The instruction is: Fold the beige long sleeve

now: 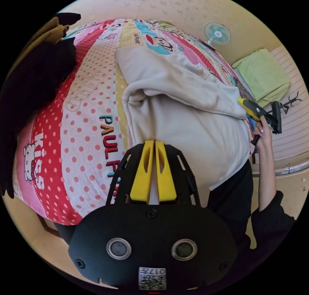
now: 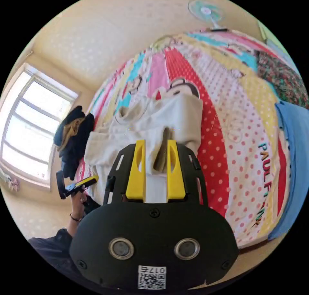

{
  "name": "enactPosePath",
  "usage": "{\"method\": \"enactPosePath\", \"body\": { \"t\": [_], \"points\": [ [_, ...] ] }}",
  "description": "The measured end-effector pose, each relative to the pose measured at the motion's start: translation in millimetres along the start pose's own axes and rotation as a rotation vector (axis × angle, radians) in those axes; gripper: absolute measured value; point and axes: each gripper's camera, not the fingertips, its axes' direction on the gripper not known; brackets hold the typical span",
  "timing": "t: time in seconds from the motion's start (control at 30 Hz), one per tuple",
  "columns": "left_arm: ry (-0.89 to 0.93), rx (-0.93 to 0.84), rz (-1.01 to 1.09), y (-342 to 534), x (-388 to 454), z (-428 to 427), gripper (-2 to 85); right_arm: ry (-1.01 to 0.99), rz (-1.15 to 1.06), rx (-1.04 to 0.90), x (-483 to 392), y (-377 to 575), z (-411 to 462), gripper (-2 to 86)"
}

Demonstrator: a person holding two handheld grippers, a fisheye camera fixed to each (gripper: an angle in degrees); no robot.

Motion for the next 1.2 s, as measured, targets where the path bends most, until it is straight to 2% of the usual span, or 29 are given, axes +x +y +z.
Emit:
{"method": "enactPosePath", "body": {
  "t": [0.03,0.07,0.17,0.23,0.3,0.37,0.47,0.63,0.77,0.83,0.87,0.93,1.03,1.2],
  "points": [
    [-0.004,-0.002,-0.001,-0.5,0.0,0.6,-1.0,0.020,0.012,-0.080,0.3,-6.1,11.1,6.7],
    [-0.016,-0.012,0.012,-2.1,0.5,1.6,-1.0,0.057,0.014,-0.078,-5.4,-8.5,11.5,4.6],
    [-0.037,-0.062,0.071,-9.0,0.6,0.9,-0.8,0.005,-0.101,0.074,-44.1,-6.8,-31.3,3.4],
    [-0.025,-0.089,0.078,-12.7,-3.4,-1.2,-0.6,0.036,-0.176,0.170,-72.3,-3.2,-61.5,3.3],
    [0.000,-0.100,0.062,-11.6,-11.4,-9.6,0.4,0.158,-0.199,0.234,-92.9,-0.2,-86.3,3.7],
    [0.028,-0.074,0.038,-3.7,-18.9,-19.3,3.4,0.227,-0.156,0.219,-84.8,-1.6,-83.2,4.9],
    [0.087,0.005,0.002,22.1,-33.9,-41.3,8.7,0.202,-0.053,0.026,-44.2,3.3,-52.4,10.7],
    [0.024,0.124,-0.065,76.7,-61.2,-77.4,14.2,0.139,-0.040,0.048,-18.1,90.4,-63.1,12.4],
    [0.100,0.025,-0.083,89.9,-75.6,-36.1,13.3,0.128,0.021,0.026,-8.7,178.1,-49.6,8.3],
    [0.002,0.050,-0.069,93.4,-65.1,-42.8,8.8,0.111,0.049,0.078,-7.9,205.5,-52.8,6.0],
    [0.028,0.018,-0.001,91.5,-55.6,-46.1,4.1,0.078,0.073,0.059,-6.5,213.6,-56.0,4.9],
    [0.042,-0.018,0.015,89.6,-49.6,-59.2,3.5,0.016,0.070,0.058,-10.0,217.6,-70.6,4.2],
    [0.058,-0.006,0.047,79.2,-45.3,-108.4,2.9,0.038,-0.037,0.118,-35.6,210.4,-113.3,3.6],
    [0.098,0.139,0.128,17.6,-50.4,-189.7,3.3,0.018,-0.123,0.238,-57.0,147.4,-169.9,3.7]
  ]
}}
